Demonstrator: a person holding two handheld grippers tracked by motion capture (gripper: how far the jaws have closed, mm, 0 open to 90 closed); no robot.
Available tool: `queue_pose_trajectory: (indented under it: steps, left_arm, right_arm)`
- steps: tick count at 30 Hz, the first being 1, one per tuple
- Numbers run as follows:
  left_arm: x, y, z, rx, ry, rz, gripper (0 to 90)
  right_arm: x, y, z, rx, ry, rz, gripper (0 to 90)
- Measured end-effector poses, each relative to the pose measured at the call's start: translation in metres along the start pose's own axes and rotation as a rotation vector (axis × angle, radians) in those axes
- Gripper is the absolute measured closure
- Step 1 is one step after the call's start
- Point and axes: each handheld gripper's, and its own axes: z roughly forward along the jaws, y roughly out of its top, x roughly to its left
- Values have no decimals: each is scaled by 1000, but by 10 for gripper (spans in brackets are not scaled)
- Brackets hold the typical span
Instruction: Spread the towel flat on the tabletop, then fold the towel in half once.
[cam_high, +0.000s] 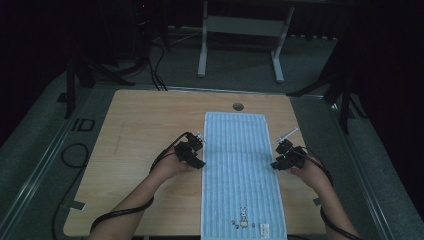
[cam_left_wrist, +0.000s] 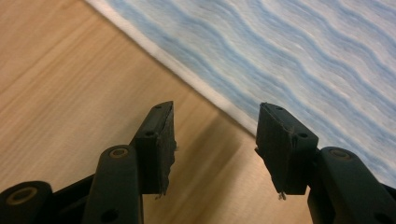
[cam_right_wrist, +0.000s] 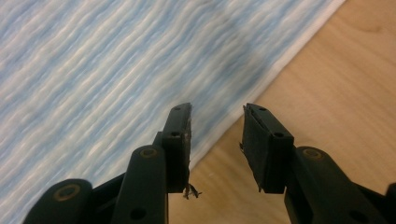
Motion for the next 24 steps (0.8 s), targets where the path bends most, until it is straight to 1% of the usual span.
queue_pose_trajectory:
  steps: [4,5,6,7,8,10,12,14,19,23,24]
  left_arm:
    - [8,8,1,-3,23,-16,465]
    - [8,8,1,-3,23,-16,457]
    - [13,16,2,-4,29,-30,457]
    - [15,20,3,-3,32,-31,442]
    - [17,23,3,0,33,-37,442]
    - [19,30,4,3,46,-31,441]
    - [22,35,6,2,48,-42,441]
    - [25,40,8,8,57,-42,426]
    - [31,47,18,12,55,-79,425]
    - [36,50,26,19,63,-110,407]
    - [36,50,27,19,61,-106,407]
  right_arm:
    - [-10,10,2,7,-19,16,604]
    - [-10,10,2,7,-19,16,604]
    - [-13,14,2,6,-24,21,603]
    - [-22,25,4,16,-38,40,593]
    - [-25,29,5,22,-41,48,593]
    - [-31,37,8,33,-43,62,592]
    - [-37,44,12,42,-43,79,590]
    - [-42,50,16,51,-48,90,568]
    - [-52,60,29,81,-57,125,551]
    - [-58,68,37,96,-64,149,549]
    - [-59,69,38,100,-63,157,549]
